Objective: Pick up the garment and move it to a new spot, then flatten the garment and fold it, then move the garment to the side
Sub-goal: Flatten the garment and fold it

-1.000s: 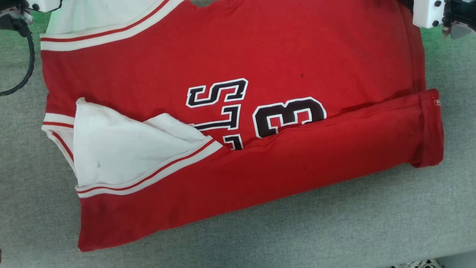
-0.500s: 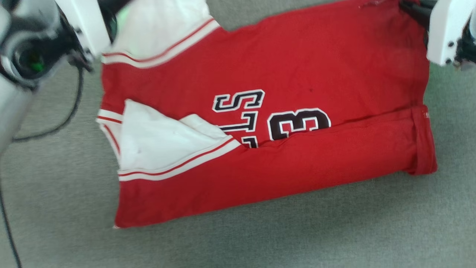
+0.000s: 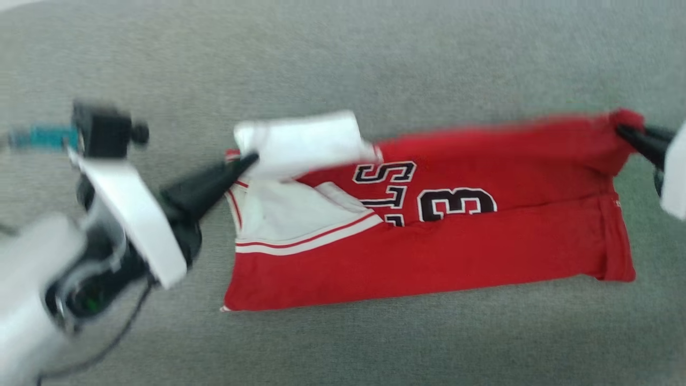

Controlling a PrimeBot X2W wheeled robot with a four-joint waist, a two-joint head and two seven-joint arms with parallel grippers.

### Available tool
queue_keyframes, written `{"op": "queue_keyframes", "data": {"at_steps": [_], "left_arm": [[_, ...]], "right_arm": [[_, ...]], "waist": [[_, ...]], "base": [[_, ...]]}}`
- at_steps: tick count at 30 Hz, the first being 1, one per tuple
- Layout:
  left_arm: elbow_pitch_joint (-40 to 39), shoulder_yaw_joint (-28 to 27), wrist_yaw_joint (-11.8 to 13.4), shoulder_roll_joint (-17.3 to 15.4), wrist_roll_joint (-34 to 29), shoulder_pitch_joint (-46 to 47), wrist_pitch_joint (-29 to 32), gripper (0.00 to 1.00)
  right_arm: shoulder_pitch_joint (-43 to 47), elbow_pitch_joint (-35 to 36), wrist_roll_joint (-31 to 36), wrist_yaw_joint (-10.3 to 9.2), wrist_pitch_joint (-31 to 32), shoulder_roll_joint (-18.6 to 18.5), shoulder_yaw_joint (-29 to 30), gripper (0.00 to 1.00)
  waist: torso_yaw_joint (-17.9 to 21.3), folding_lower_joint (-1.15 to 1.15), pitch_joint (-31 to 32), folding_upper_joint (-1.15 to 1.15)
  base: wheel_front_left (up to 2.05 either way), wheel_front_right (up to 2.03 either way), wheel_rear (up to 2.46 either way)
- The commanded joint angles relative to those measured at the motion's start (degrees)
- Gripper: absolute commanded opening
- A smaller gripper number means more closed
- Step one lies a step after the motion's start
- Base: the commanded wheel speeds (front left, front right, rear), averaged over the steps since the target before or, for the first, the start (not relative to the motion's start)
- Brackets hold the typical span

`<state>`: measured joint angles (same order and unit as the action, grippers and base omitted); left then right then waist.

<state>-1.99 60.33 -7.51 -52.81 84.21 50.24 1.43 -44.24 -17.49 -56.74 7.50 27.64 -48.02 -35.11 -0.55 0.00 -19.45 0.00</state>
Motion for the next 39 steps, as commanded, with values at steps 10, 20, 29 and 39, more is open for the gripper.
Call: {"op": "queue_keyframes", "data": {"at_steps": [10,20,29,39], "left_arm": [[-4.88,3.85,1.05,-1.82,-0.90,-15.37,-11.30,0.00],[5.86,6.47,0.51,5.54,-0.82,-16.33,-11.41,0.00],[13.47,6.37,-0.02,9.19,-1.64,-15.43,-13.78,0.47],[15.74,-4.05,-0.05,13.83,-4.89,-22.22,-16.65,1.00]], "right_arm": [[21.57,6.45,0.60,-0.02,-5.30,-0.97,12.94,0.00],[28.13,6.03,6.82,-0.01,-2.53,6.59,20.88,0.00],[28.38,5.91,10.58,-0.01,-1.19,10.70,24.07,0.48],[32.93,5.57,9.92,-0.01,4.62,11.51,32.49,1.00]], "waist": [[-3.05,0.00,2.50,0.00],[-2.97,0.00,0.54,0.00],[-2.79,0.00,0.71,0.00],[-4.98,0.00,3.15,0.00]], "base": [[0.00,0.00,0.00],[0.00,0.00,0.00],[0.00,0.00,0.00],[0.00,0.00,0.00]]}}
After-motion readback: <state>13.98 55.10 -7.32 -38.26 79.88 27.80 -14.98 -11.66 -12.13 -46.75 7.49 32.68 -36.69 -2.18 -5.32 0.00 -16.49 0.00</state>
